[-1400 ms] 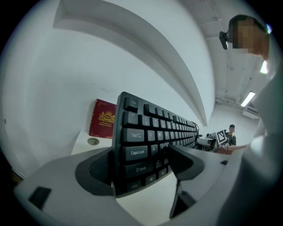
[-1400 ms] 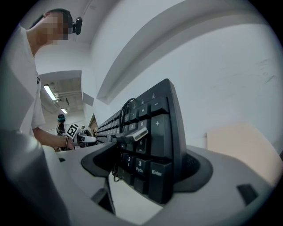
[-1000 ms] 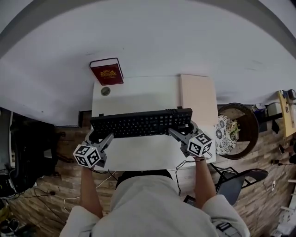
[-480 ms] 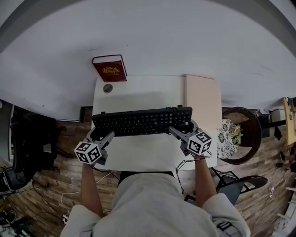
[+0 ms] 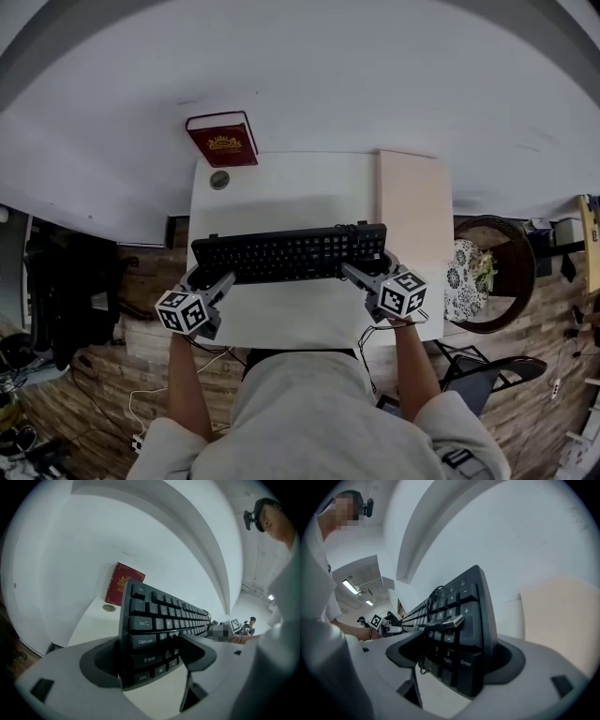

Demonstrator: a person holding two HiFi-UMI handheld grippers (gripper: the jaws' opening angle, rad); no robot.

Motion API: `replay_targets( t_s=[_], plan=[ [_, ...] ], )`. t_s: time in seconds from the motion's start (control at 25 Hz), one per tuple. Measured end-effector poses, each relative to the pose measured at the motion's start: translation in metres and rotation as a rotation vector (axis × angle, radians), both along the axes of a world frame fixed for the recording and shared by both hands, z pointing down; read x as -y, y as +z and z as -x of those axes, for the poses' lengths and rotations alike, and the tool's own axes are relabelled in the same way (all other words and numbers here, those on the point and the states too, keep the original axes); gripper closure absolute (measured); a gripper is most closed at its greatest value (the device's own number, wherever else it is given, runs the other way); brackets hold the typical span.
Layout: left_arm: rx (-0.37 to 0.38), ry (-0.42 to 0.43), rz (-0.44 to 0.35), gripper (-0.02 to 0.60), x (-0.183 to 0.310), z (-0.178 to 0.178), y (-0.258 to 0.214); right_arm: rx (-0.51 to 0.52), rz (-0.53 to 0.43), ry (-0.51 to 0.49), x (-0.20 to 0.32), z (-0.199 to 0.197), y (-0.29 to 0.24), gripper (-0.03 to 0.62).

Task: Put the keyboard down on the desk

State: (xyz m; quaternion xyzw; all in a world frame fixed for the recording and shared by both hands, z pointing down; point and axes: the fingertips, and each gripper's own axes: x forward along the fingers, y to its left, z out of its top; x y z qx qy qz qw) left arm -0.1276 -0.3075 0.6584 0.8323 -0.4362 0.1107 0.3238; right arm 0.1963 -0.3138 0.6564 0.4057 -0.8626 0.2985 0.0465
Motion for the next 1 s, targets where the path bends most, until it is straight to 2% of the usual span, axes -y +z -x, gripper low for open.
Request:
replay_targets(
  t_s=[0.6, 1.0],
  plan=[
    [0.006, -0.023, 0.120, 0.204, -0.025, 0.002, 0.040, -0.003, 0.134, -0.018, -0.018, 0.003, 0.044, 0.207],
    [0.016, -0.045, 0.163, 0.204, -0.036, 0.002, 0.053, 0.008, 0.209, -0.015, -0.028, 0.002, 0.062, 0.204]
  ],
)
